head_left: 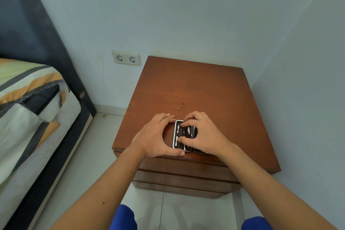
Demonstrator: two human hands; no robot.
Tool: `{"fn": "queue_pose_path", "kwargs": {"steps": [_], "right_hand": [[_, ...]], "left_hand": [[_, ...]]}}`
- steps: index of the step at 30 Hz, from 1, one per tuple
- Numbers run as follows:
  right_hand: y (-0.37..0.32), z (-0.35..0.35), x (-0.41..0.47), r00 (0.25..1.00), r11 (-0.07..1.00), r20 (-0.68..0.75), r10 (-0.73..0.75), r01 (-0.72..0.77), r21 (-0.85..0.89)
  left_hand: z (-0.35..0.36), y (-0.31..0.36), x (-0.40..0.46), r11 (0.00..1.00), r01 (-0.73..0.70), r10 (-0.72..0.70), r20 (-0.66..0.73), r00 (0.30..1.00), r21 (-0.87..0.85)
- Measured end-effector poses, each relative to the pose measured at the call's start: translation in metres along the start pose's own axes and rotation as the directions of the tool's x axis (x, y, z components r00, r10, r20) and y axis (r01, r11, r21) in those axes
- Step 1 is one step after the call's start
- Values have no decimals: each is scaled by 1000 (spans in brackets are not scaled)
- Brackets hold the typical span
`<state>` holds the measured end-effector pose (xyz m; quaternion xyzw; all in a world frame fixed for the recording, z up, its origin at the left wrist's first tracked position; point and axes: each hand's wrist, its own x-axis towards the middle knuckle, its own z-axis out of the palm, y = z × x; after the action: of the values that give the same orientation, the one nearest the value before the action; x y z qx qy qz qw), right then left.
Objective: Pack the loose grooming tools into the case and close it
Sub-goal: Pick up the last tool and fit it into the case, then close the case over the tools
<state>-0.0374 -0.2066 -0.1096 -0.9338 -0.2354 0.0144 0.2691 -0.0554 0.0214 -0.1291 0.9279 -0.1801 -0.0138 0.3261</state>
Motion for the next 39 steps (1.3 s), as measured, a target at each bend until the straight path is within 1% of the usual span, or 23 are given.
{"fn": "queue_pose_path", "kwargs": {"steps": [2, 4, 7, 9, 11, 17, 23, 29, 32, 36, 39], "right_hand": [[-1, -3, -2, 1000, 1000, -13, 4, -4, 10], [0, -8, -6, 997, 999, -77, 22, -20, 36], [10, -18, -18, 973, 993, -200, 114, -105, 57], [23, -22, -31, 955, 982, -230, 186, -177, 60], [36, -24, -44, 945, 972, -227, 235, -223, 77], [46, -24, -53, 933, 946, -174, 314, -291, 143], [49, -25, -49, 936, 933, -119, 332, -306, 191], [50, -30, -33, 972, 959, -23, 233, -226, 169], [39, -34, -7, 986, 980, 41, 161, -165, 110], [20, -38, 34, 977, 991, 190, 97, -113, 72], [12, -37, 56, 960, 993, 261, 105, -113, 19]], "left_hand": [[0, 0, 0, 1000, -2, 2, 3, 1000, 4], [0, 0, 0, 1000, -3, 3, 1, 1000, 9], [0, 0, 0, 1000, 0, 0, -8, 1000, 6], [-1, 1, -1, 1000, 3, -3, 1, 1000, 4], [-1, 1, -1, 1000, 1, -1, 5, 1000, 6], [-1, 3, -2, 1000, 6, -6, 7, 1000, 16], [-2, 3, -2, 1000, 9, -9, 5, 1000, 12], [-2, 3, -2, 1000, -11, 11, 11, 1000, 27], [-3, 4, -2, 1000, -6, 6, 13, 1000, 29], [-2, 3, -2, 1000, 5, -5, 5, 1000, 17], [-3, 3, -1, 1000, -3, 3, 0, 1000, 22]]}}
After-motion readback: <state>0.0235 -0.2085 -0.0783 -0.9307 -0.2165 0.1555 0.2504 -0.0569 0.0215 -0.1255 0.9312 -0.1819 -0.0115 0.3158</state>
